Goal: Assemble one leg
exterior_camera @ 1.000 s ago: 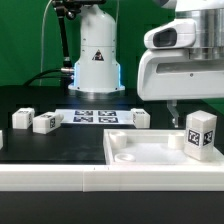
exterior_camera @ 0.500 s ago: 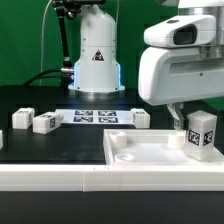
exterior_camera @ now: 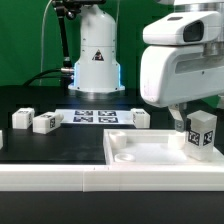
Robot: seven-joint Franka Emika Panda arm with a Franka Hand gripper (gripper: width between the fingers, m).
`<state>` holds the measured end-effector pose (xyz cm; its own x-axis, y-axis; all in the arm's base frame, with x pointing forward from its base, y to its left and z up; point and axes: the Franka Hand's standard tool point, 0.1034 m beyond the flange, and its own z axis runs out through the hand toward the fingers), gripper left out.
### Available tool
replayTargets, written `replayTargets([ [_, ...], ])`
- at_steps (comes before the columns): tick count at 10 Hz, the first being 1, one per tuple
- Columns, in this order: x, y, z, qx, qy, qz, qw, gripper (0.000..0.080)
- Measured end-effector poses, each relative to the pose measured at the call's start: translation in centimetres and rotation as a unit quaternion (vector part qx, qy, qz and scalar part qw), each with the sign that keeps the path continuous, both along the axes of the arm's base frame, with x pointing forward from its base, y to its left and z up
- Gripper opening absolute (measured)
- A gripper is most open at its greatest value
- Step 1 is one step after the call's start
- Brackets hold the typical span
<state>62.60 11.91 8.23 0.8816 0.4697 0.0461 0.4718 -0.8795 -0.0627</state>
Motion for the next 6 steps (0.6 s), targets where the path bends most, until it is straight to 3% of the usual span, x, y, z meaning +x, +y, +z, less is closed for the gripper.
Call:
replayTargets([
  [1, 0.0, -0.02, 0.0, 0.0, 0.0, 0.0, 1.0, 0.0398],
  [2, 0.0, -0.02, 0.0, 0.0, 0.0, 0.0, 1.0, 0.0398],
  [3, 0.0, -0.02, 0.0, 0.0, 0.0, 0.0, 1.0, 0.029],
  [6, 0.0, -0.01, 0.0, 0.0, 0.001, -0.011, 1.0, 0.029],
])
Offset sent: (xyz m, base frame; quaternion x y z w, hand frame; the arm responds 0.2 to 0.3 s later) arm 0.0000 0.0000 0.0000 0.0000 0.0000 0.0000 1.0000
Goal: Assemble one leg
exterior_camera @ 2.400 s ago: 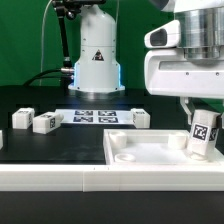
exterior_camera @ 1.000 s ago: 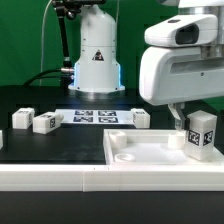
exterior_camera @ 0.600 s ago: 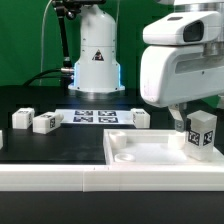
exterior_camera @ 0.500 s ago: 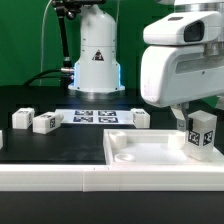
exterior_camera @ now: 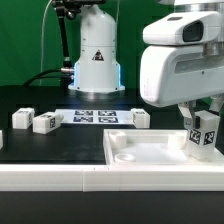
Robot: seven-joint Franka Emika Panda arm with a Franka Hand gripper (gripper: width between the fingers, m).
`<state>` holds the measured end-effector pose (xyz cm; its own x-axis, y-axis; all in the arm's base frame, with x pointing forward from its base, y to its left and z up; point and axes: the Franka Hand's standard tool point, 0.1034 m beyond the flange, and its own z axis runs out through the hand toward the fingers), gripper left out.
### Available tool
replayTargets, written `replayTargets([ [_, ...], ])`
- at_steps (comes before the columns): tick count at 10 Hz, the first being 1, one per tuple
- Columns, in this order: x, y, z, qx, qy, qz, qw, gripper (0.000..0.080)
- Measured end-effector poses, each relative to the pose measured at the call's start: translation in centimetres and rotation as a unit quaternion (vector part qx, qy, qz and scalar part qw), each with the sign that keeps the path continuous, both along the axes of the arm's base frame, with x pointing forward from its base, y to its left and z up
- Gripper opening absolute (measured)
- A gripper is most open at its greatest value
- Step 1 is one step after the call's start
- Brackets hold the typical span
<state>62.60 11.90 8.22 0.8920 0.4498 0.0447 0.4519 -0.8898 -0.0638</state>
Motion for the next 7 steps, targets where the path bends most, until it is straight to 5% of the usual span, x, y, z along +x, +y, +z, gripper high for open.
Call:
replayTargets([
  [4, -0.1, -0.26, -0.08, 0.016, -0.008, -0.174, 0.985, 0.029],
  [7, -0.05, -0.37, -0.15, 0.026, -0.005, -0.34, 0.94, 0.0291],
])
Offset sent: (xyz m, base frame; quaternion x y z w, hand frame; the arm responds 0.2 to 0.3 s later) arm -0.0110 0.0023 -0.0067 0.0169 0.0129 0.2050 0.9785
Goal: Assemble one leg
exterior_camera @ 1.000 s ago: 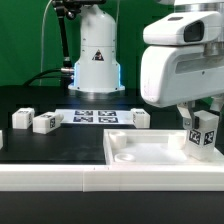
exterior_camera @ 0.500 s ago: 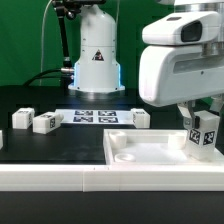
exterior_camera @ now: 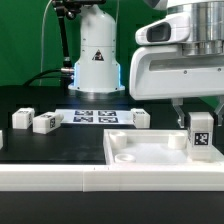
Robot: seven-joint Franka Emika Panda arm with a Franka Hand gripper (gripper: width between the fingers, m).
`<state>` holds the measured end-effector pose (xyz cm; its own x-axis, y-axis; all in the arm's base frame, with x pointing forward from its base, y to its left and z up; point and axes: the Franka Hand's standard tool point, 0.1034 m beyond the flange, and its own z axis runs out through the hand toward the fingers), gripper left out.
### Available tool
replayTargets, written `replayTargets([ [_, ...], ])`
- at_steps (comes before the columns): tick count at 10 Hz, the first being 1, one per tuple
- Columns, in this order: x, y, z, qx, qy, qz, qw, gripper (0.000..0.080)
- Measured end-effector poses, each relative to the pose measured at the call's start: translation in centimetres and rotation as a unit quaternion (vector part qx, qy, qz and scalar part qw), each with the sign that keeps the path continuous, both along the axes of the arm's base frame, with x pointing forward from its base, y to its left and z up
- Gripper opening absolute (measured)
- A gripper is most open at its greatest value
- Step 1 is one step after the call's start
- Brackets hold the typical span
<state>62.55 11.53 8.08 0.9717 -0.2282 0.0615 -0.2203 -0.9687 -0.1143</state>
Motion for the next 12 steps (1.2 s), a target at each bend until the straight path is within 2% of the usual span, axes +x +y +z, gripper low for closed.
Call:
replayTargets([
  [2, 0.02, -0.02, -0.06, 0.007, 0.006, -0.124, 0.992, 0.0291],
  [6, -0.14, 0.16, -0.07, 0.003, 0.02, -0.326, 0.945, 0.0291],
  [8, -0.23, 0.18, -0.09, 0.01, 0.028, -0.371, 0.928, 0.0291],
  [10, -0.21, 0.14, -0.12, 0.008, 0.026, -0.354, 0.935, 0.0292],
  [11, -0.16, -0.12, -0.11, 0.004, 0.023, -0.309, 0.951, 0.0481],
  [12, -0.15, -0.04, -0.05, 0.002, 0.024, -0.295, 0.955, 0.0481],
])
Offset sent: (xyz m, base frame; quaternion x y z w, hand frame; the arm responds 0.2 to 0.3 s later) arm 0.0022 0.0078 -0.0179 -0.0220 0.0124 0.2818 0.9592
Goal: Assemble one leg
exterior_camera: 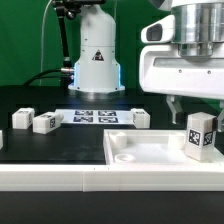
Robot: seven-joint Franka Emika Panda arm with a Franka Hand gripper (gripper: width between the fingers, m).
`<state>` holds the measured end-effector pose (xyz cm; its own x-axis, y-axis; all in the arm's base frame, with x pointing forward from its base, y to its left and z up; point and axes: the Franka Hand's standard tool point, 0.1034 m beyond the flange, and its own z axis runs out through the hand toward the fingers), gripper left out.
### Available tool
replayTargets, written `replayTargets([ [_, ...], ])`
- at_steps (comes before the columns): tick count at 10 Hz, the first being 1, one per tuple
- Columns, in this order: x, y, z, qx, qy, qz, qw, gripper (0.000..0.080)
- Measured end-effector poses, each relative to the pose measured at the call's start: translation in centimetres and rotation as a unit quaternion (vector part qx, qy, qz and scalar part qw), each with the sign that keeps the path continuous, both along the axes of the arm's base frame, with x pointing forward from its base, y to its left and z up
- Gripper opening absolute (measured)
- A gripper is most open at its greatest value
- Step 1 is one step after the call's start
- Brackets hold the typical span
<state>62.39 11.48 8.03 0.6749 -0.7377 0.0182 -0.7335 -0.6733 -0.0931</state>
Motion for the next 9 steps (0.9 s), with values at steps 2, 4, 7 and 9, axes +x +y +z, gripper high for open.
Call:
replayTargets([
  [2, 0.13, 0.11, 0.0, -0.006, -0.009, 0.077, 0.997, 0.064],
  [4, 0.11, 0.25, -0.18, -0.016, -0.012, 0.178, 0.984, 0.0648],
  [7, 0.23, 0.76, -0.03, -0.033, 0.002, 0.306, 0.951, 0.0649],
  [9, 0.17, 0.92, 0.05, -0.047, 0.006, 0.391, 0.919, 0.0649],
])
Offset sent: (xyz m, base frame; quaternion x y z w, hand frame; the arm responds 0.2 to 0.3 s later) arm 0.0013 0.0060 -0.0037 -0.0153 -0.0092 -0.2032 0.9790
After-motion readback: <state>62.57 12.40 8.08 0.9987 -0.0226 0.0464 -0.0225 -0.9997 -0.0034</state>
